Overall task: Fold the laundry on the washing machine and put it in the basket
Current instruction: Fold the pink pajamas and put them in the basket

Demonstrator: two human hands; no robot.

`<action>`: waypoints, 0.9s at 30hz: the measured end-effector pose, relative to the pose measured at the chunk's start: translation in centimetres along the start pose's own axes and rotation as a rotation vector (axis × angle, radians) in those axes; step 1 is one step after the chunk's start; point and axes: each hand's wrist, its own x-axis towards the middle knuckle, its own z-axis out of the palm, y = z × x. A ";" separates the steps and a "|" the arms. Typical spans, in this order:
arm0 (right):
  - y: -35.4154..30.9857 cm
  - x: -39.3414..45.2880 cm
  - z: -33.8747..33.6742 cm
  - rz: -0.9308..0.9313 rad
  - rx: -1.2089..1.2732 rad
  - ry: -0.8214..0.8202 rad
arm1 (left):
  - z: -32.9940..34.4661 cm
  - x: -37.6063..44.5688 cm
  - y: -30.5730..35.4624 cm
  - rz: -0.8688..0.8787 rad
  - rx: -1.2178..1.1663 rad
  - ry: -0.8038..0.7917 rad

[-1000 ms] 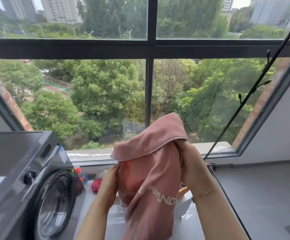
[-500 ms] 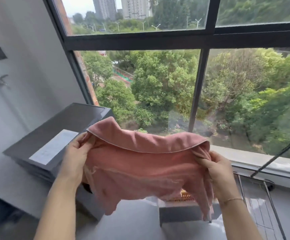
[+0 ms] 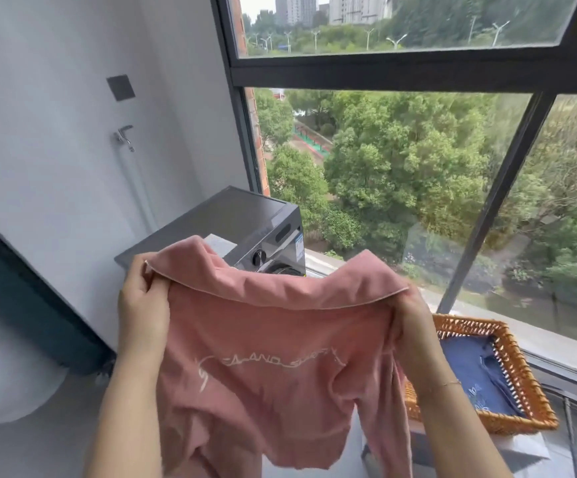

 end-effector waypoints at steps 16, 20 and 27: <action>7.3 7.4 22.4 -0.465 -0.454 0.240 | -10.9 16.8 -8.9 -0.169 -0.115 -0.008; 7.9 10.7 26.0 -0.443 -0.430 0.272 | -10.1 20.4 -10.8 -0.204 -0.105 -0.022; 8.9 21.1 32.0 -0.582 -0.493 0.414 | -5.9 29.9 -13.8 -0.238 -0.021 -0.111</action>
